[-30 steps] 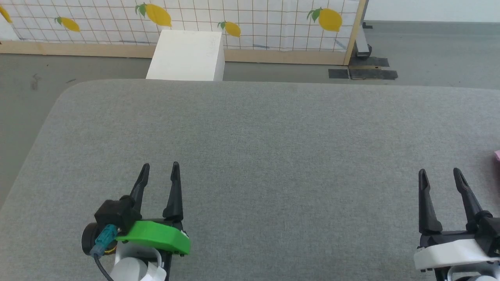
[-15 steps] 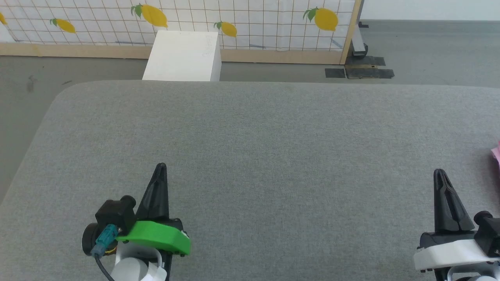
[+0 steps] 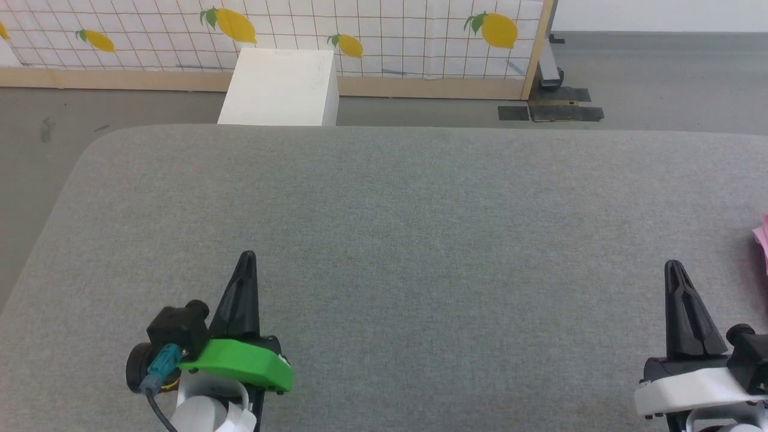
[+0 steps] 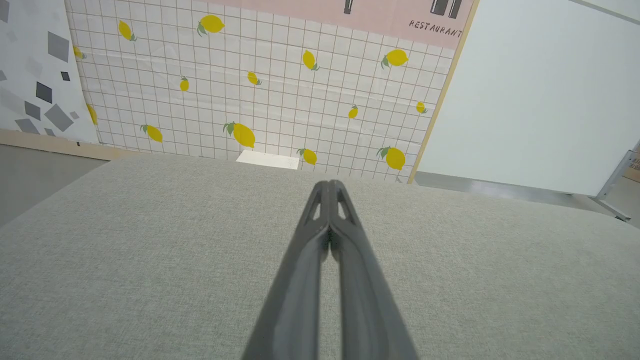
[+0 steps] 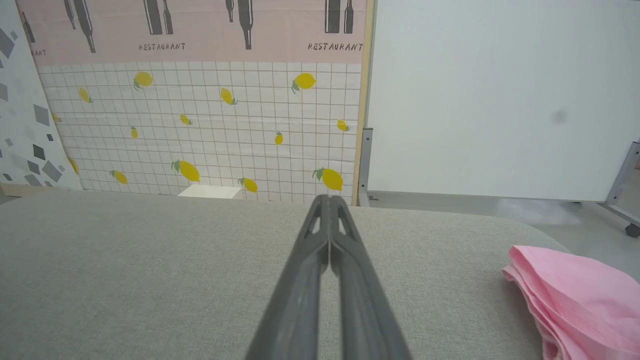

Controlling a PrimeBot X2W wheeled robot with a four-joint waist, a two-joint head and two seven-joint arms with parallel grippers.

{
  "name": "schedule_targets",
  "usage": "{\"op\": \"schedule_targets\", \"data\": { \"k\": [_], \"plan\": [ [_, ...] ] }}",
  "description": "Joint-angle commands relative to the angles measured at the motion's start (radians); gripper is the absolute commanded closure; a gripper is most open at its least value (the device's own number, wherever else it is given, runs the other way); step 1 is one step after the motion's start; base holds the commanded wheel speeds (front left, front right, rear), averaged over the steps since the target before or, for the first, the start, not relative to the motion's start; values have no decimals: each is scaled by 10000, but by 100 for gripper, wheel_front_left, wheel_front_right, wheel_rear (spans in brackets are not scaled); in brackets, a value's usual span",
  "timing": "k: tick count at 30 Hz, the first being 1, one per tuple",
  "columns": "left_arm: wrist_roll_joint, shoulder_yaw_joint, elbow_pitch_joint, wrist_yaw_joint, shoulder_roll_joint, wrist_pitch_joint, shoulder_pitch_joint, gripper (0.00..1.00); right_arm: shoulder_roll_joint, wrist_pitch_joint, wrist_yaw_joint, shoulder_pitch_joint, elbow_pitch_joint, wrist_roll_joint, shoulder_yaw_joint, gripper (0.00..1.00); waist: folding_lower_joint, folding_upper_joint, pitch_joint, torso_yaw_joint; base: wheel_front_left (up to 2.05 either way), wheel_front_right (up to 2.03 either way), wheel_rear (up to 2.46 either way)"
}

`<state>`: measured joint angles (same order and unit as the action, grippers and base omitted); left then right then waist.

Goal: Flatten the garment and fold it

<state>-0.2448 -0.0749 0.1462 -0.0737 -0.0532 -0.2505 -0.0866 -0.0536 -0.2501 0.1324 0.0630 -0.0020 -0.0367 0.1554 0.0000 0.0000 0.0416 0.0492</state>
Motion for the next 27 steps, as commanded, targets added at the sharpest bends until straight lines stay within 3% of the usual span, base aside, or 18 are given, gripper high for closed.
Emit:
{"op": "schedule_targets", "data": {
  "k": [1, 27],
  "plan": [
    [88, 27, -54, 32, 1, 50, 38, 100, 1, 57, -1, -27, -1, 16, -51, 100, 0, 0, -5, -6, 0, 0, 0],
    [670, 205, -402, 206, 8, 656, 242, 100, 9, 660, -5, -176, 4, 103, -422, 100, 0, 0, -106, -126, 0, 0, 0]
  ]
}}
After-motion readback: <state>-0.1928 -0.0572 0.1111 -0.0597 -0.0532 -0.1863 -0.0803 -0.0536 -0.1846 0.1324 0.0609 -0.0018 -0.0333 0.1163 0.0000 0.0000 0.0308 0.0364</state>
